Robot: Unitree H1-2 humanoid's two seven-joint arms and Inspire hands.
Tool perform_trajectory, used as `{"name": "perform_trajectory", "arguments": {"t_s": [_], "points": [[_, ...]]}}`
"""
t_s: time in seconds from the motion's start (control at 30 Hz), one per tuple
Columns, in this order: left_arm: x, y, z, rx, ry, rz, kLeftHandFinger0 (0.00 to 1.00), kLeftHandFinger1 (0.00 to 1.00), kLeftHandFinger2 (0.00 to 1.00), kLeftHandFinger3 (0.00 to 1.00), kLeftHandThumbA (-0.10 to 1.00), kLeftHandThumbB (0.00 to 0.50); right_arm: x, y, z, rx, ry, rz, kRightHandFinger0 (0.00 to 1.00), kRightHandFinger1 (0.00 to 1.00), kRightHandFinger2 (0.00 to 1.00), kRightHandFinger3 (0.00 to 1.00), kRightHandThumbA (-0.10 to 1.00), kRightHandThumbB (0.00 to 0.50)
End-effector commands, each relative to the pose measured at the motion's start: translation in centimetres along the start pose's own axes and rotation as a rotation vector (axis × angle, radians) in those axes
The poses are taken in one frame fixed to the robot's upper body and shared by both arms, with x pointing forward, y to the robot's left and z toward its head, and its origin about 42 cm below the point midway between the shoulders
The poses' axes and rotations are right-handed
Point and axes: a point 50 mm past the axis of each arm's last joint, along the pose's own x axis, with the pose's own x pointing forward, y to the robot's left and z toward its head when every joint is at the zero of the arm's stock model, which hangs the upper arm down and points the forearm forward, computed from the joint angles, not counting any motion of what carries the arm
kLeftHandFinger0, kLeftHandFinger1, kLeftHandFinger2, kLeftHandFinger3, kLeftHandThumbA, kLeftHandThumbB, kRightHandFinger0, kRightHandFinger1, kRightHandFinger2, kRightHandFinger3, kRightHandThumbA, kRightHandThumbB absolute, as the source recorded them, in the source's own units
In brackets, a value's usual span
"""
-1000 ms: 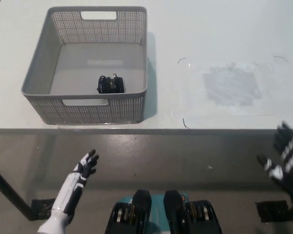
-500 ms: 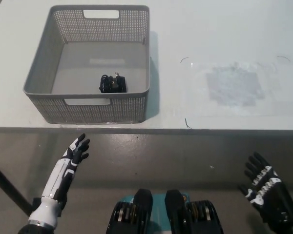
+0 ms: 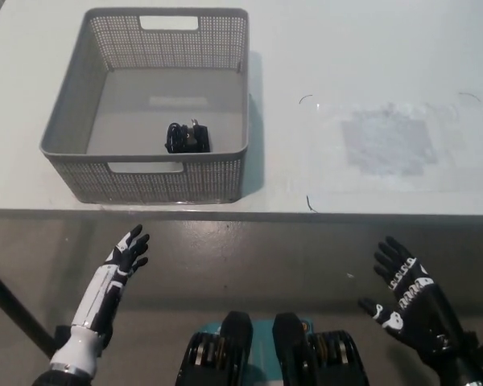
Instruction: Use the right hand to pick up a webcam and put it into a container on the left side
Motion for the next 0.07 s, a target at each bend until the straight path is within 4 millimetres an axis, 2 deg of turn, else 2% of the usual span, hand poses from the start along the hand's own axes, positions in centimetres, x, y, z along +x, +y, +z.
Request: {"name": "perform_trajectory", "arguments": {"t_s": [0.0,0.03], "points": [[0.19,0.13,0.59,-0.013,-0.046,-0.003,1.00,1.00,1.00,1.00,0.95,0.114,0.50,-0.24,0.89,-0.035,-0.043,0.002,1.00,1.00,1.00,1.00,1.00,0.240],[0.18,0.14,0.57,-0.011,-0.047,-0.003,1.00,1.00,1.00,1.00,0.95,0.114,0.50,-0.25,0.88,-0.037,-0.043,0.000,1.00,1.00,1.00,1.00,1.00,0.240]]}}
